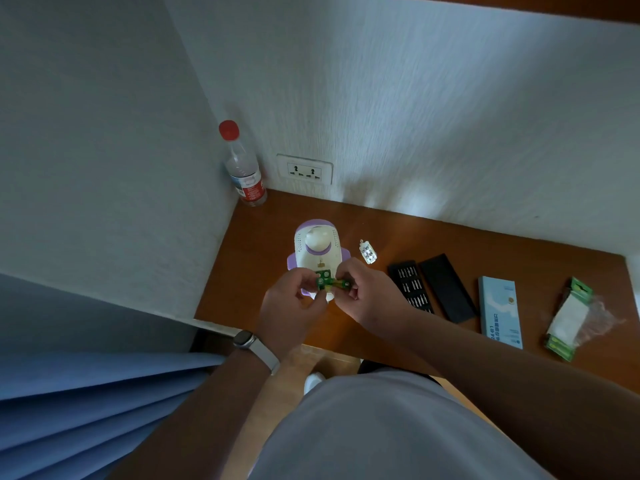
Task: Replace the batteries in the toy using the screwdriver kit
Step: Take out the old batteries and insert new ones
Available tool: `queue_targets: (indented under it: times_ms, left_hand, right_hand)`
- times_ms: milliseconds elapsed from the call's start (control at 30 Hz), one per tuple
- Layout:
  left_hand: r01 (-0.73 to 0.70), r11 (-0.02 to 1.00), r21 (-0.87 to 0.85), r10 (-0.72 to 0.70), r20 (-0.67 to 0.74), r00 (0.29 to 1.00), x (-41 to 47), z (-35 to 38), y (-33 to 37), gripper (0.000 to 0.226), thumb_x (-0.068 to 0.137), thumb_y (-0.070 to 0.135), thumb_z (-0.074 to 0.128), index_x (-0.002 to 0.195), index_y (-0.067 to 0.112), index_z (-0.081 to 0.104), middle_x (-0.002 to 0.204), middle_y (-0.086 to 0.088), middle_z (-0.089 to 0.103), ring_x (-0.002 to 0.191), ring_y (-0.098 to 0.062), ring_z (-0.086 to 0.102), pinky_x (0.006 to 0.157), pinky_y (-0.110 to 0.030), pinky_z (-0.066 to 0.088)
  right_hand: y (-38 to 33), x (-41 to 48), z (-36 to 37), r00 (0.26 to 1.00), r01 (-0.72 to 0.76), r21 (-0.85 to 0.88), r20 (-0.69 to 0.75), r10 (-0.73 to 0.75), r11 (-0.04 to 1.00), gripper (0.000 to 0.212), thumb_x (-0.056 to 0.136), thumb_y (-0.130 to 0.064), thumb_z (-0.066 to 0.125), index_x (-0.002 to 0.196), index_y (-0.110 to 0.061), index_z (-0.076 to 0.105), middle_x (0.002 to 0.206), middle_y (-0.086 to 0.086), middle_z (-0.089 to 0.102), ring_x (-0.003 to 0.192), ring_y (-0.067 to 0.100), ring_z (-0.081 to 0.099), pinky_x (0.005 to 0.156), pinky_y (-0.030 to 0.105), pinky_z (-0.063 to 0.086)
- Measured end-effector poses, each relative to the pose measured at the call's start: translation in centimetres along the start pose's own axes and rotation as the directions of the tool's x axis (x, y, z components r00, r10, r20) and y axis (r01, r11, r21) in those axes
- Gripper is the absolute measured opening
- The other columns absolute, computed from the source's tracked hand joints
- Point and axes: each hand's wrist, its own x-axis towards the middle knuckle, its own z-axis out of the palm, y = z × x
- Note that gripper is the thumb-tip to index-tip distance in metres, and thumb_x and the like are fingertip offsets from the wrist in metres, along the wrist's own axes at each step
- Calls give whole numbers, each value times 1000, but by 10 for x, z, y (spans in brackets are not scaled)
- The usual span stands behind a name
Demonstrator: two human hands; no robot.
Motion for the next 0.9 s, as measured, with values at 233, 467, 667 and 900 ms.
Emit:
queue_targets:
  times_ms: [233, 467, 667, 900]
  left_hand:
    - [-13, 998, 57, 12, 16, 1000, 0, 4, -8, 25, 86, 16, 77, 107, 9, 66, 105, -1, 70, 92, -10, 62, 76, -13, 48]
    - [-31, 983, 179, 28, 20, 999, 3, 2, 1, 22, 91, 17, 72, 109, 4, 69, 107, -8, 69, 94, -20, 63, 77, -42, 57]
    - [-22, 979, 204, 24, -6, 1000, 5, 4, 2, 22, 90, 20, 73, 107, 6, 70, 105, -6, 71, 92, -21, 65, 73, -43, 57]
    - [-95, 965, 243, 98, 0, 995, 9, 4, -13, 18, 88, 18, 75, 103, 8, 72, 93, -3, 72, 79, -18, 64, 62, -25, 49]
  right_hand:
    - [3, 4, 8, 1000, 22, -13, -7, -22, 1000, 23, 89, -17, 68, 111, -12, 63, 71, -17, 51, 65, -2, 53, 56, 11, 39]
    - [2, 6, 9, 997, 75, -15, -18, -75, 997, 26, 90, -14, 68, 114, -7, 64, 83, -8, 58, 66, -4, 51, 61, 5, 39]
    - [-1, 9, 8, 992, 123, -84, -23, -125, 989, 20, 89, -11, 67, 108, -6, 65, 75, -13, 47, 62, -4, 47, 58, 7, 37]
    - [1, 12, 12, 988, 151, -125, -17, -155, 981, 21, 87, -18, 71, 106, -10, 63, 79, -12, 51, 64, 1, 46, 56, 7, 34]
